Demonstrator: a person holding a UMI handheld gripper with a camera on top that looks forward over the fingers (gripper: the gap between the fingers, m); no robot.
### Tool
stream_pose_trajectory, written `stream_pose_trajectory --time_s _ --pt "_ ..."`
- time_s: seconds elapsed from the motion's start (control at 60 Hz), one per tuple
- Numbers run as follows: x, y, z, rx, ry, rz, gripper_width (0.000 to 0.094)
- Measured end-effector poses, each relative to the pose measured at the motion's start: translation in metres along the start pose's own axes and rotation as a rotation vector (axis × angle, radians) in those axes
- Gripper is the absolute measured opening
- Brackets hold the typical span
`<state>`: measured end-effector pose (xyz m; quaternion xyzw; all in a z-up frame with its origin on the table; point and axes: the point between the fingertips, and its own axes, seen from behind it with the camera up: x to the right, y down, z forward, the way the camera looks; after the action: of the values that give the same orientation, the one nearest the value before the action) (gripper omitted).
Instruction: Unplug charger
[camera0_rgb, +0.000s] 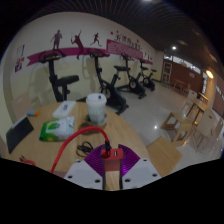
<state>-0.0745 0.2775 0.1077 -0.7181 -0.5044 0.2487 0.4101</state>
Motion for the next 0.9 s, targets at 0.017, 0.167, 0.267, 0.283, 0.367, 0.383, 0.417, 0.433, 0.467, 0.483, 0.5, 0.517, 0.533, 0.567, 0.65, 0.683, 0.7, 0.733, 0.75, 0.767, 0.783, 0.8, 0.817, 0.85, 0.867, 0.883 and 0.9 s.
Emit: stream_pose_trajectory --time_s 0.017,0.167,0.267,0.283,0.367,0.383,0.417,0.433,0.467,0.483,0.5,0.517,0.533,0.567,0.65,0.683,0.7,0.733,0.75,0.767,0.783,0.8,0.817,0.85,0.867,0.883,0.9 --pt "0.002 0.006 0.003 -0.018 0.0 -0.005 0.0178" --pt "0.008 0.07 0.03 -0.174 -0.046 -0.025 0.0208" --pt "0.005 0.109 0.041 -0.277 -0.07 -0.068 0.0268" --pt "0.004 0.116 0.041 -0.296 -0.075 -0.074 0.0283" --pt "0.012 0.12 0.04 -0.309 -0.069 -0.103 0.0435" --pt "0.016 0.116 0.041 -0.307 -0.061 -0.108 0.0509" --pt "0.025 0.114 0.035 -0.298 -0.042 -0.12 0.0656" --pt "0.027 0.112 0.032 -0.297 -0.041 -0.127 0.073" --pt "0.032 0.108 0.024 -0.289 -0.042 -0.134 0.0877" --pt "0.032 0.106 0.018 -0.286 -0.052 -0.131 0.0872" --pt "0.031 0.104 0.012 -0.281 -0.065 -0.125 0.0864" --pt "0.031 0.101 0.005 -0.278 -0.077 -0.115 0.0856" --pt "0.03 0.096 0.0 -0.275 -0.088 -0.105 0.0858" --pt "0.031 0.09 -0.018 -0.261 -0.108 -0.085 0.0857" --pt "0.041 0.072 -0.071 -0.225 -0.136 -0.067 0.0854" --pt "0.045 0.066 -0.095 -0.216 -0.141 -0.062 0.0857" --pt "0.046 0.063 -0.107 -0.209 -0.146 -0.058 0.0864" --pt "0.048 0.055 -0.131 -0.196 -0.16 -0.049 0.0866" --pt "0.049 0.053 -0.143 -0.19 -0.165 -0.043 0.0866" --pt "0.051 0.05 -0.155 -0.184 -0.168 -0.036 0.0861" --pt "0.053 0.047 -0.167 -0.18 -0.168 -0.028 0.0863" --pt "0.055 0.045 -0.179 -0.177 -0.166 -0.022 0.0863" --pt "0.058 0.044 -0.191 -0.175 -0.164 -0.015 0.0864" --pt "0.062 0.04 -0.21 -0.169 -0.154 -0.005 0.0865" --pt "0.065 0.039 -0.22 -0.165 -0.148 -0.001 0.0861" --pt "0.068 0.039 -0.229 -0.162 -0.14 0.001 0.0862" --pt "0.071 0.038 -0.238 -0.158 -0.131 0.004 0.0864"
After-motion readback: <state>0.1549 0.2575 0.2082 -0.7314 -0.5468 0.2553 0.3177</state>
